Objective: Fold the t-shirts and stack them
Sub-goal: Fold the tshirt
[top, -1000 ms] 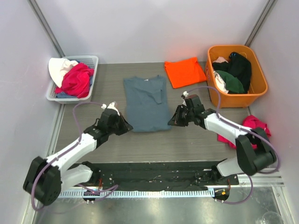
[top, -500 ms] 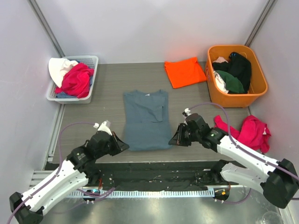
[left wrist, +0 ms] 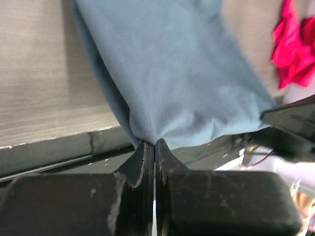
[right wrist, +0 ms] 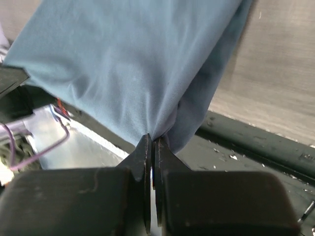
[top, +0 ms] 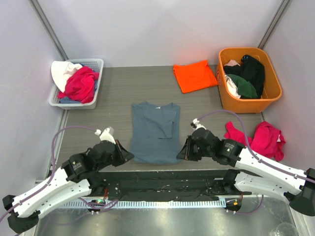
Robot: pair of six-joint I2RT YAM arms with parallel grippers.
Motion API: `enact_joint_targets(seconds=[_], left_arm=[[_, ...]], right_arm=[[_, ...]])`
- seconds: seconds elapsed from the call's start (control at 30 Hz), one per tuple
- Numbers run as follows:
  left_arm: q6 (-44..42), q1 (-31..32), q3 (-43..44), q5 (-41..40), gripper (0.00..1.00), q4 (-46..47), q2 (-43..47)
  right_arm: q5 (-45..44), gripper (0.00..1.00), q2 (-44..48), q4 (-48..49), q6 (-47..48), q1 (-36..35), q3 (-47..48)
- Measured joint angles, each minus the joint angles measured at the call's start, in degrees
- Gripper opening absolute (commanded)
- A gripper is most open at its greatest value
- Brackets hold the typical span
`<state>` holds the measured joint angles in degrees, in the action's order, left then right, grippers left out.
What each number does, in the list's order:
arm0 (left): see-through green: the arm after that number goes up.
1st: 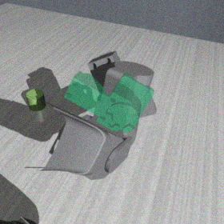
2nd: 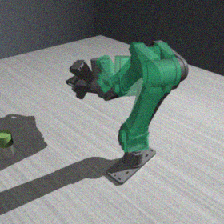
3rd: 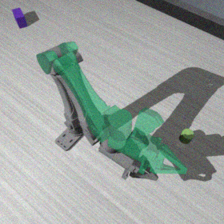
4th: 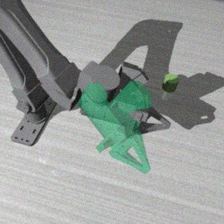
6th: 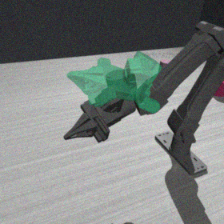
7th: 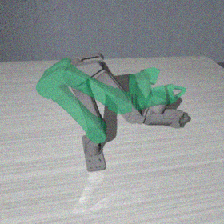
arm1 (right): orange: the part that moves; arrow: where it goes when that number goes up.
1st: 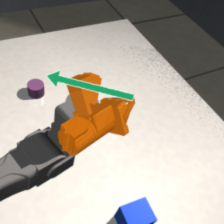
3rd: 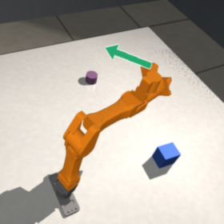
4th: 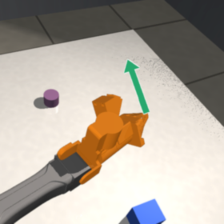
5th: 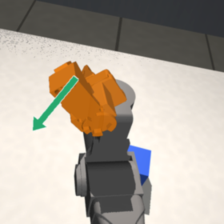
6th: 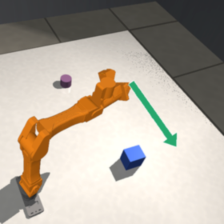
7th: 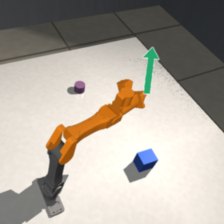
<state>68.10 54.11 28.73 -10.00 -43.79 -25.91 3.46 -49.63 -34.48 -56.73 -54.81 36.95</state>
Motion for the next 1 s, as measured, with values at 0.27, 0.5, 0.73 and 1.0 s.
enact_joint_targets(seconds=[0.27,0.5,0.73,1.0], left_arm=[[-4.04,0.00,16.63,-9.49,0.00,-0.02,-10.78],[-9.14,-0.96,20.44,-14.21,0.00,5.31,-22.82],[-15.02,-10.56,22.10,-10.34,0.00,13.60,-33.83],[-20.61,-23.12,25.55,-1.25,0.00,22.25,-45.16]], right_arm=[[-10.80,0.01,-5.49,-2.32,2.25,-0.07,13.25],[-19.50,0.01,-14.38,-2.21,6.21,1.97,20.35],[-19.04,0.01,-21.35,1.49,10.51,11.52,22.29],[-14.88,0.01,-30.80,7.41,14.97,18.56,25.86]])
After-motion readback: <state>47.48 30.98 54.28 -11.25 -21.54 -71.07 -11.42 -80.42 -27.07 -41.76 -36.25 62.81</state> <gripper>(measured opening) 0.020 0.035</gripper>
